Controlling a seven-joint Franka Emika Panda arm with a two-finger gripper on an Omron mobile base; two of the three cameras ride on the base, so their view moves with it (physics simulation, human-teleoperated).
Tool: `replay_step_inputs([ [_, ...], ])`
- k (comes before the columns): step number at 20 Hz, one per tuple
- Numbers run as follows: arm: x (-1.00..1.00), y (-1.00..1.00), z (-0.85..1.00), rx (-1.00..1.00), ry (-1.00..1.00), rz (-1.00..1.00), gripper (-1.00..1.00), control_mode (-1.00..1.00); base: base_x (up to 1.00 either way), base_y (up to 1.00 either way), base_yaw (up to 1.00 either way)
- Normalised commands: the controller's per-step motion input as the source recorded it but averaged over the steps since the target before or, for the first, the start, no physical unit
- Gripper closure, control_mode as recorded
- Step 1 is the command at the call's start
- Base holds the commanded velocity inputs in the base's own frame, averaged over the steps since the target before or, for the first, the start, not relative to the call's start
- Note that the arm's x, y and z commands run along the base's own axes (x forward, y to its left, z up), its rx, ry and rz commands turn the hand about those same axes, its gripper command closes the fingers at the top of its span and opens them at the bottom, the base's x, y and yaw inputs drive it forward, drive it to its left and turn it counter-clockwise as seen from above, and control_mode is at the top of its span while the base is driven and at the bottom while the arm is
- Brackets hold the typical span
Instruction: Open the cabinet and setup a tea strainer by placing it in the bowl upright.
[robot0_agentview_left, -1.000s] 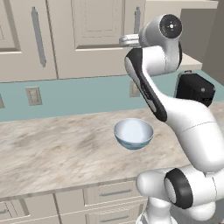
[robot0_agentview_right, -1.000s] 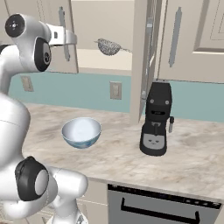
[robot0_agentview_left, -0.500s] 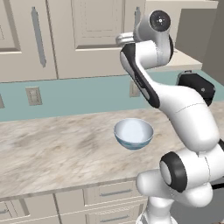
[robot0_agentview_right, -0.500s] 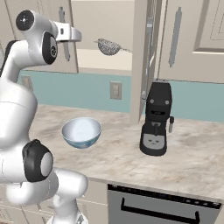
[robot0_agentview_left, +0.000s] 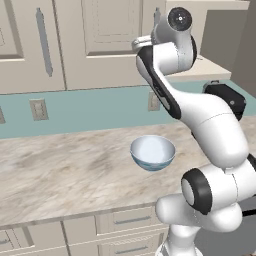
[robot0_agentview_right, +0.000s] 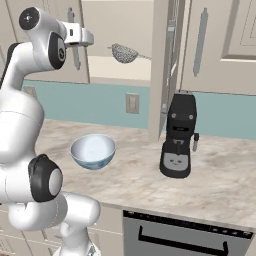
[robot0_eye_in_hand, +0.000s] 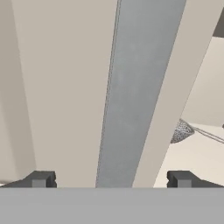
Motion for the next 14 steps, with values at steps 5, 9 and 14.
replay_step_inputs([
  [5, 0.29, 0.0, -0.1, 0.0, 0.0, 0.0, -1.0, -1.0, 0.0, 0.0, 0.0],
  [9, 0.13, 0.0, -0.02, 0.02, 0.0, 0.0, 1.0, -1.0, 0.0, 0.0, 0.0],
  [14, 0.09, 0.0, -0.02, 0.02, -0.01, 0.0, 1.0, -1.0, 0.0, 0.0, 0.0],
])
